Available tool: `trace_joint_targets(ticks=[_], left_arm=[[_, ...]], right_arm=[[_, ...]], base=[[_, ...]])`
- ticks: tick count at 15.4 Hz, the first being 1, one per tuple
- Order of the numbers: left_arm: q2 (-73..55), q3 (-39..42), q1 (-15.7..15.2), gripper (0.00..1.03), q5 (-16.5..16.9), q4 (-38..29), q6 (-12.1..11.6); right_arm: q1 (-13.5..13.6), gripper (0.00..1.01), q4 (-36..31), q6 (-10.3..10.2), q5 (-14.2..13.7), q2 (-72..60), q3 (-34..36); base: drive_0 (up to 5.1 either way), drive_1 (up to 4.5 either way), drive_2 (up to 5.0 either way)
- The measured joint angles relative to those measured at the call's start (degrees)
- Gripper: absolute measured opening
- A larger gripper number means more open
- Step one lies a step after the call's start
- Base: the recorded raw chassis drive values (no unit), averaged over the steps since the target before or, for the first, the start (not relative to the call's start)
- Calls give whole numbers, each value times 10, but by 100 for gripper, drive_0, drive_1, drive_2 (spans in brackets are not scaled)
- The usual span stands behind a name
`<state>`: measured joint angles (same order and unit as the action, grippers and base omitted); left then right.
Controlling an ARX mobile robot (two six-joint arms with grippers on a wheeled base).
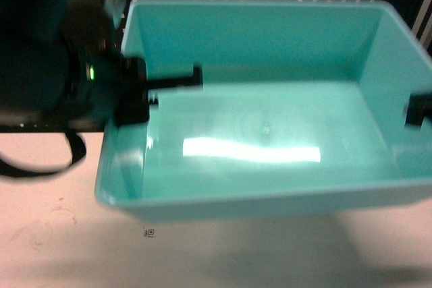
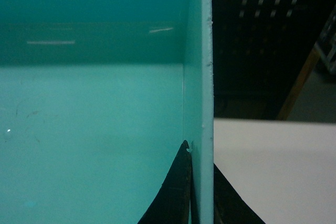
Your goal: Stack blue boxes stably on right
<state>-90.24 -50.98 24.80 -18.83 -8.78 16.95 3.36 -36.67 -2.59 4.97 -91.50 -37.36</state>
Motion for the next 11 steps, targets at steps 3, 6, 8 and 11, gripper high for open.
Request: trace_joint_targets(ticks=[3,6,8,11], left_arm=[[62,-61,18,2,-7,-115,-131],[103,-73,25,2,-1,-146,-170],[111,-71,25,2,0,-151,-174],[106,-66,25,2,2,-147,-174]], right_arm=[[-27,2,55,-24,2,131,-82],[-28,2,56,-26,0,192,-97],[-27,2,39,-20,-7,200,-97],[-27,2,46,-19,-9,195,-94]], base=[[0,0,0],[0,0,0],[0,0,0],[-20,-20,-20]])
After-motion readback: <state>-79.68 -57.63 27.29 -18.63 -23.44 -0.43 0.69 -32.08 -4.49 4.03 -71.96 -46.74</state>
